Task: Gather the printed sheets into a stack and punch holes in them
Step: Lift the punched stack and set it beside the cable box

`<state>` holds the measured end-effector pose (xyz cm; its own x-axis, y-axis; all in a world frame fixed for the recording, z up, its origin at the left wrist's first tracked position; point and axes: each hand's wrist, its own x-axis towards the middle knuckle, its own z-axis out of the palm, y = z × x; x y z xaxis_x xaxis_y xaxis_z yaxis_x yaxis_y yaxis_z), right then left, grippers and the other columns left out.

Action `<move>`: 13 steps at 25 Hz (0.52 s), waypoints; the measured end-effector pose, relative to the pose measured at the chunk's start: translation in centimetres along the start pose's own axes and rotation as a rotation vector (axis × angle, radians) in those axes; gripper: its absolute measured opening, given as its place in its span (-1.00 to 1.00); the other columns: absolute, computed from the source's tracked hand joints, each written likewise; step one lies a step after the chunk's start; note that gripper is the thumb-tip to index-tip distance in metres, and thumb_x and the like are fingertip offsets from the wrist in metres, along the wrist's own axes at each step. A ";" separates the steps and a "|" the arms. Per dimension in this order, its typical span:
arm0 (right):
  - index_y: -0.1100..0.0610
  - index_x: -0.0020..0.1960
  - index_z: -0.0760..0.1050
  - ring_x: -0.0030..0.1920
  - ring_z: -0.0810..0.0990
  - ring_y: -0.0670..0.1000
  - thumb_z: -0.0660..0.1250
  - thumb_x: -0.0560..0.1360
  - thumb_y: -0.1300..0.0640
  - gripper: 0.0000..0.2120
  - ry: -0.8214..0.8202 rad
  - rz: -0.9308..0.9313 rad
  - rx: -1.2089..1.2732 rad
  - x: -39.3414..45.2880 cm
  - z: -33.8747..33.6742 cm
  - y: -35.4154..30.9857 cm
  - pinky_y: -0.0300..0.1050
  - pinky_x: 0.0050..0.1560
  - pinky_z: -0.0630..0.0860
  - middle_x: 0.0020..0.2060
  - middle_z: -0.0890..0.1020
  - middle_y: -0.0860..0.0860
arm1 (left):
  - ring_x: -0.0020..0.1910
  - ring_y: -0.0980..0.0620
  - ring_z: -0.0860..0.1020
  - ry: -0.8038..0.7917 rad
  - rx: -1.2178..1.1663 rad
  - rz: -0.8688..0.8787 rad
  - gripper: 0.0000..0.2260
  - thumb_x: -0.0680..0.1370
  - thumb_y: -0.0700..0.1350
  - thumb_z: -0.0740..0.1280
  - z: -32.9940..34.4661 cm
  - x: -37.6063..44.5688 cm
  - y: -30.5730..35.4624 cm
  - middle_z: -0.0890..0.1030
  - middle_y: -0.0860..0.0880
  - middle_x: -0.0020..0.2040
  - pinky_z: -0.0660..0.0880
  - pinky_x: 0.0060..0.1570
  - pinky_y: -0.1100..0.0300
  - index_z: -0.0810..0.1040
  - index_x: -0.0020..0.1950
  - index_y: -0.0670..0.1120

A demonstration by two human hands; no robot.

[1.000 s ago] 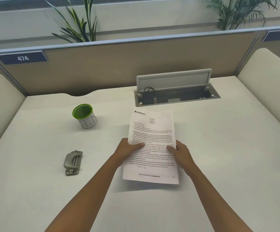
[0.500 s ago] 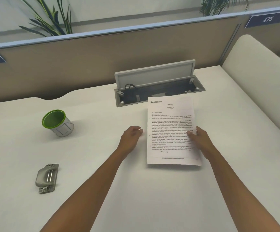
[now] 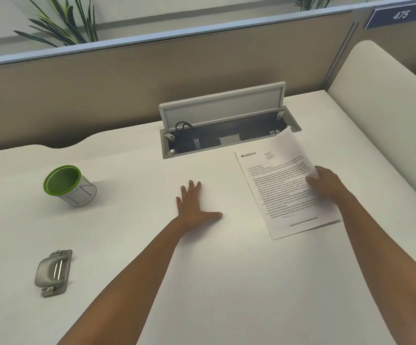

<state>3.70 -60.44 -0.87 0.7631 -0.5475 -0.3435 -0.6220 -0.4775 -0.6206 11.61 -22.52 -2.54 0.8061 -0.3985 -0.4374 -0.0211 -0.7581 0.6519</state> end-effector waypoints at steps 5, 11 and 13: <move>0.26 0.42 0.42 0.30 0.54 0.29 0.32 0.59 0.17 -0.58 0.170 0.070 0.011 1.2 -0.6 0.7 0.06 0.29 0.43 0.32 0.56 0.27 | 0.59 -0.01 -0.42 0.012 0.111 -0.003 0.10 0.40 0.14 0.55 0.7 0.3 -0.5 -0.33 0.06 0.64 -0.40 0.52 -0.06 -0.17 0.66 0.05; 0.19 0.42 0.37 0.36 0.47 0.30 0.30 0.58 0.20 -0.58 0.343 0.171 -0.068 1.9 -0.5 1.3 0.20 0.37 0.30 0.31 0.55 0.24 | 0.59 -0.01 -0.41 0.030 0.123 0.005 0.11 0.38 0.16 0.56 0.8 0.4 -0.7 -0.31 0.06 0.65 -0.40 0.52 -0.06 -0.16 0.66 0.05; 0.17 0.43 0.35 0.37 0.44 0.30 0.31 0.58 0.20 -0.57 0.392 0.185 -0.083 2.0 -0.3 1.5 0.22 0.37 0.29 0.33 0.52 0.23 | 0.59 0.00 -0.41 0.035 0.118 0.007 0.11 0.38 0.16 0.56 0.8 0.5 -0.8 -0.31 0.07 0.65 -0.40 0.52 -0.06 -0.16 0.66 0.06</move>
<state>4.28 -62.46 -2.28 0.5230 -0.8407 -0.1404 -0.7663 -0.3916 -0.5094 11.56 -22.55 -3.78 0.8260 -0.3871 -0.4097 -0.0946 -0.8117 0.5764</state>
